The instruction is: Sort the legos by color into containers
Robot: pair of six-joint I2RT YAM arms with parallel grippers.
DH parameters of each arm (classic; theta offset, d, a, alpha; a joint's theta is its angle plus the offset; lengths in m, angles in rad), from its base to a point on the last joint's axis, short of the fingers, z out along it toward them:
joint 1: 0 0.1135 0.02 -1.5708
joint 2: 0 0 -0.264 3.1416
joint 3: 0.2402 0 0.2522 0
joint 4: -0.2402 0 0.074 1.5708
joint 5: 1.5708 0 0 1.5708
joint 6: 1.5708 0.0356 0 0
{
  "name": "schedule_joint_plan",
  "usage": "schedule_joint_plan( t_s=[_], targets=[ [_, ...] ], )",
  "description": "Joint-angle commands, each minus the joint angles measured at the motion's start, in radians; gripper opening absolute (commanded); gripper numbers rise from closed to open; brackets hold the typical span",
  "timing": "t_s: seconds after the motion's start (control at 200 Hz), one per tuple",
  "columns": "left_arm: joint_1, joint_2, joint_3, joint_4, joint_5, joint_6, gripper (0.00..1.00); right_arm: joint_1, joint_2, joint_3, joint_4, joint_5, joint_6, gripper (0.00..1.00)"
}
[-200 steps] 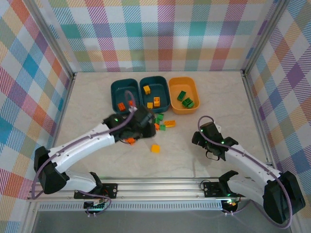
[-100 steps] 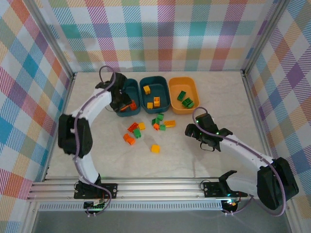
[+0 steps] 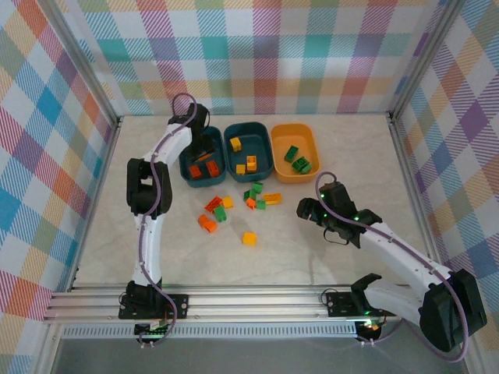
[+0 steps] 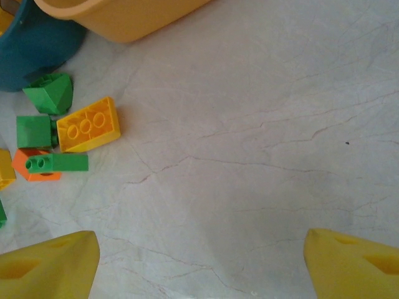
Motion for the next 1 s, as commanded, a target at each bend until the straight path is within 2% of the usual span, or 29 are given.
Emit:
schedule_joint_plan(
  t_s=[0.0, 0.075, 0.14, 0.315, 0.455, 0.605, 0.785, 0.88, 0.995],
  targets=[
    [-0.003, -0.022, 0.001, -0.027, -0.011, 0.037, 0.44, -0.007, -0.019, 0.027, -0.013, -0.044, -0.016, 0.85],
    [-0.004, -0.033, 0.015, -0.031, 0.028, 0.055, 0.57, -0.005, -0.013, 0.033, -0.003, -0.070, -0.018, 0.84],
    [-0.007, -0.056, 0.022, -0.041, 0.042, 0.062, 0.73, 0.009, 0.000, 0.045, 0.002, -0.080, -0.025, 0.79],
    [-0.007, -0.188, -0.018, -0.049, 0.056, 0.068, 0.94, 0.115, 0.058, 0.079, 0.019, -0.028, -0.001, 0.77],
    [-0.007, -0.455, -0.250, 0.048, 0.060, 0.030, 0.97, 0.251, 0.175, 0.116, 0.055, 0.039, 0.062, 0.79],
    [-0.011, -0.852, -0.791, 0.276, 0.038, -0.101, 1.00, 0.368, 0.368, 0.171, 0.146, 0.054, 0.126, 0.81],
    [-0.012, -1.290, -1.314, 0.366, -0.002, -0.236, 1.00, 0.464, 0.606, 0.348, 0.129, 0.054, 0.132, 0.83],
    [-0.011, -1.478, -1.431, 0.297, -0.046, -0.247, 1.00, 0.488, 0.679, 0.415, 0.108, 0.046, 0.131, 0.83],
    [-0.011, -1.597, -1.485, 0.232, -0.048, -0.246, 1.00, 0.512, 0.738, 0.463, 0.090, 0.025, 0.132, 0.83]
  ],
)
